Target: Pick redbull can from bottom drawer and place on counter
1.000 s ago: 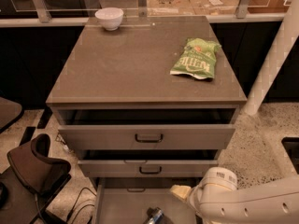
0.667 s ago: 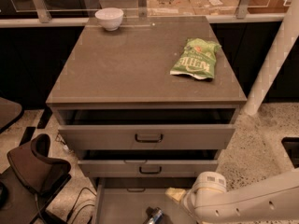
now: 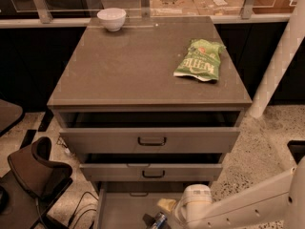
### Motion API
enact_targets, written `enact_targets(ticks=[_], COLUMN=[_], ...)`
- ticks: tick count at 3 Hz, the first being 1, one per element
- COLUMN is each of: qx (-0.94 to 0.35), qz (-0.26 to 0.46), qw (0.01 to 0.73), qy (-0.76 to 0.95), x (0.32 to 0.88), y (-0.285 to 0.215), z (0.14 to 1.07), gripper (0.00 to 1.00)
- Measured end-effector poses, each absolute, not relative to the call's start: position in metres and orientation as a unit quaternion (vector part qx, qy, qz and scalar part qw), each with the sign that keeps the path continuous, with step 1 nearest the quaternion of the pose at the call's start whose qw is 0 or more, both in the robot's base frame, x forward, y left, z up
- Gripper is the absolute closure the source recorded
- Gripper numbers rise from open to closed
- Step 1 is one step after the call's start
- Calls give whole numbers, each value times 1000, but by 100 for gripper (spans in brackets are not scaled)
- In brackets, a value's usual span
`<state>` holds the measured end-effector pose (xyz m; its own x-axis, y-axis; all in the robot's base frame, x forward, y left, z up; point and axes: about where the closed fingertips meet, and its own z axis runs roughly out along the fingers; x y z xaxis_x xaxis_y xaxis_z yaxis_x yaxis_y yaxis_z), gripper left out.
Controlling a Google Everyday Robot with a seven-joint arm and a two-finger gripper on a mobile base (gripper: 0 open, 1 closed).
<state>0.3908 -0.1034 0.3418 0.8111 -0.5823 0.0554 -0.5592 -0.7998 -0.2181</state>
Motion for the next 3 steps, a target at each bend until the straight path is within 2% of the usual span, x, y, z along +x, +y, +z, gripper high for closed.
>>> enact_targets(ticks=[1, 3], qx=[-954, -952], qz=[-57, -66], qw=[96, 84], qy=[279, 287], x=[387, 390], y=[-84, -81], z=[323, 316], gripper=[0, 0])
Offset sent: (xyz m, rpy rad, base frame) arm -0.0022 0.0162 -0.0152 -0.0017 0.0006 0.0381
